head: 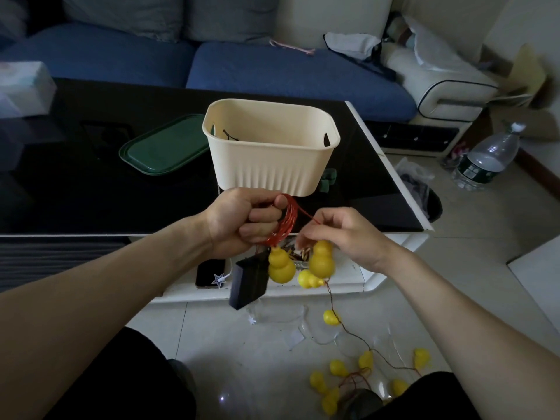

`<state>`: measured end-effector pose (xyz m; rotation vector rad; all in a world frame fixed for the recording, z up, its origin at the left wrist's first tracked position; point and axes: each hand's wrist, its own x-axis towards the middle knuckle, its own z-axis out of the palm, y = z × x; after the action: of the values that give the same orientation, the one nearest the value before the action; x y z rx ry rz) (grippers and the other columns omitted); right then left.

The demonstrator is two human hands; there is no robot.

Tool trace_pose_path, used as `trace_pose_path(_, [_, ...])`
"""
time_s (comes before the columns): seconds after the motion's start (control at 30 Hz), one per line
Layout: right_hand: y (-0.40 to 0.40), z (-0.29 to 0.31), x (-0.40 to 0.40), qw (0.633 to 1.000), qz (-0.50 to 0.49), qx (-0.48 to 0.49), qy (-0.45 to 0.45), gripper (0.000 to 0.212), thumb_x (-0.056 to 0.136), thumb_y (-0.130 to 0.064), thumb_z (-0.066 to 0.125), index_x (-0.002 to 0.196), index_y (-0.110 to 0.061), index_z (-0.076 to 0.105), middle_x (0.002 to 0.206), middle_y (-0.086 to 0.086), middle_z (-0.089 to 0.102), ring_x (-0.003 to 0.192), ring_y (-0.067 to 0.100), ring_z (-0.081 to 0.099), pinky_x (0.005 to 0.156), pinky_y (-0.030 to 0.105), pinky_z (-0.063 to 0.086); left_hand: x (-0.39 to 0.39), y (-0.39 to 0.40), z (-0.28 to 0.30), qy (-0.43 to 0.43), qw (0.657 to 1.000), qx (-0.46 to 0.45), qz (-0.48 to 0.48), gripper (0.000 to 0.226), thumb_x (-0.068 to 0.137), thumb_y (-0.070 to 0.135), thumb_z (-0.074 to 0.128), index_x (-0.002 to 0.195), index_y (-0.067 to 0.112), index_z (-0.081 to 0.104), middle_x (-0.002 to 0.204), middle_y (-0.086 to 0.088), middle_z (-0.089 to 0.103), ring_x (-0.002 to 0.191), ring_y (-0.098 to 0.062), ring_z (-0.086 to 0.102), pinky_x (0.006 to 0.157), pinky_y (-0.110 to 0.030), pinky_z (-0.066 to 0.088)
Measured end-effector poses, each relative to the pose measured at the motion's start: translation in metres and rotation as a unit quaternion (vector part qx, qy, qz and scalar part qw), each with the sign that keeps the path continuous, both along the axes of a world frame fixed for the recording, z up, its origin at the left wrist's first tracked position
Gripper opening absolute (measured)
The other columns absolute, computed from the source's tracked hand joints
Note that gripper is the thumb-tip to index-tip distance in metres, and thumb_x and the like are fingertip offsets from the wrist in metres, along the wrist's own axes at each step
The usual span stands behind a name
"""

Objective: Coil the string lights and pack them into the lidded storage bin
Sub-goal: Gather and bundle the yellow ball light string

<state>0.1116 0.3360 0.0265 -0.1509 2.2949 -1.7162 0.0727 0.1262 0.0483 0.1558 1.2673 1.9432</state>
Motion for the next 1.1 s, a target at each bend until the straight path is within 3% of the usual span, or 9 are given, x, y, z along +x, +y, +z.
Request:
trace_pose_path(0.13, [0.012,0.002,0.000,0.996,0.021,-0.018,-0.082,0.030,0.091,-0.025,0.070,0.091,0.004,0.063,0.065,0.008,0.060,0.058,0.020,0.057,0.061,0.031,0.052,-0.002,0.000,-0.005,0.005,0.998,-0.040,0.041,0.031,0.100,0.012,0.033,0.072,0.014,0.047,0.046,0.006,0.024,0.032,-0.006,0.019,0.036,-0.019,0.013])
trace_pose_path(0.2, [0.023,0.003,-0.002,0.996,-0.002,0.002,-0.089,0.058,0.089,-0.046,0.067,0.100,0.011,0.063,0.070,0.010,0.057,0.061,0.018,0.054,0.063,0.032,0.049,-0.005,-0.001,-0.008,0.010,0.995,-0.073,0.072,0.031,0.098,0.009,0.034,0.070,0.014,0.046,0.047,0.006,0.023,0.033,-0.007,0.018,0.035,-0.019,0.013])
trace_pose_path(0.27, [0.037,-0.002,-0.004,0.991,-0.048,0.005,-0.128,0.066,0.092,-0.058,0.056,0.096,0.007,0.063,0.074,0.014,0.058,0.062,0.021,0.054,0.068,0.036,0.047,-0.007,-0.005,-0.011,-0.003,0.990,-0.100,0.100,0.031,0.098,0.008,0.034,0.070,0.014,0.045,0.047,0.006,0.022,0.033,-0.007,0.018,0.034,-0.019,0.014])
trace_pose_path(0.33, [0.048,-0.007,-0.003,0.983,-0.082,0.034,-0.158,0.060,0.099,-0.054,0.045,0.091,0.001,0.066,0.071,0.012,0.059,0.060,0.020,0.054,0.067,0.035,0.046,-0.009,-0.008,-0.014,-0.019,0.986,-0.112,0.123,0.031,0.097,0.008,0.032,0.070,0.014,0.044,0.048,0.005,0.023,0.033,-0.008,0.019,0.034,-0.020,0.015])
trace_pose_path(0.47, [0.054,-0.011,0.001,0.978,-0.075,0.167,-0.096,0.032,0.100,-0.030,0.059,0.085,-0.004,0.071,0.065,0.002,0.055,0.059,0.014,0.049,0.060,0.027,0.044,-0.009,-0.006,-0.015,-0.056,0.979,-0.123,0.151,0.032,0.098,0.008,0.029,0.069,0.015,0.041,0.045,0.006,0.028,0.032,-0.007,0.020,0.034,-0.018,0.013])
trace_pose_path(0.6, [0.036,-0.003,0.004,0.979,-0.051,0.195,-0.035,0.024,0.098,-0.031,0.063,0.081,-0.016,0.070,0.058,-0.006,0.057,0.053,0.009,0.050,0.059,0.028,0.044,-0.008,0.001,-0.012,-0.071,0.979,-0.110,0.154,0.033,0.102,0.013,0.030,0.072,0.014,0.044,0.051,0.002,0.042,0.035,-0.009,0.036,0.035,-0.018,0.021])
trace_pose_path(0.87, [-0.007,0.005,0.012,0.989,0.042,0.140,0.010,0.003,0.091,-0.020,0.074,0.089,-0.019,0.071,0.072,-0.007,0.067,0.060,0.002,0.059,0.059,0.023,0.048,-0.003,0.018,-0.010,-0.070,0.983,-0.044,0.166,0.032,0.105,0.013,0.032,0.080,0.005,0.051,0.072,-0.017,0.072,0.063,-0.028,0.073,0.049,-0.026,0.056])
trace_pose_path(1.0, [-0.016,0.008,0.016,0.989,0.066,0.132,0.027,0.003,0.090,-0.017,0.074,0.092,-0.015,0.073,0.080,-0.004,0.071,0.071,0.004,0.065,0.064,0.017,0.050,-0.003,0.023,-0.012,-0.060,0.988,-0.020,0.140,0.032,0.103,0.010,0.032,0.077,0.004,0.050,0.098,-0.031,0.071,0.081,-0.036,0.074,0.065,-0.039,0.062])
trace_pose_path(1.1, [-0.015,0.010,0.017,0.990,0.057,0.120,0.042,0.001,0.089,-0.013,0.075,0.090,-0.012,0.075,0.077,-0.013,0.072,0.073,-0.002,0.065,0.067,0.017,0.050,-0.002,0.025,-0.016,-0.039,0.995,-0.046,0.079,0.034,0.101,0.014,0.031,0.072,0.008,0.048,0.092,-0.026,0.071,0.078,-0.034,0.071,0.073,-0.042,0.060])
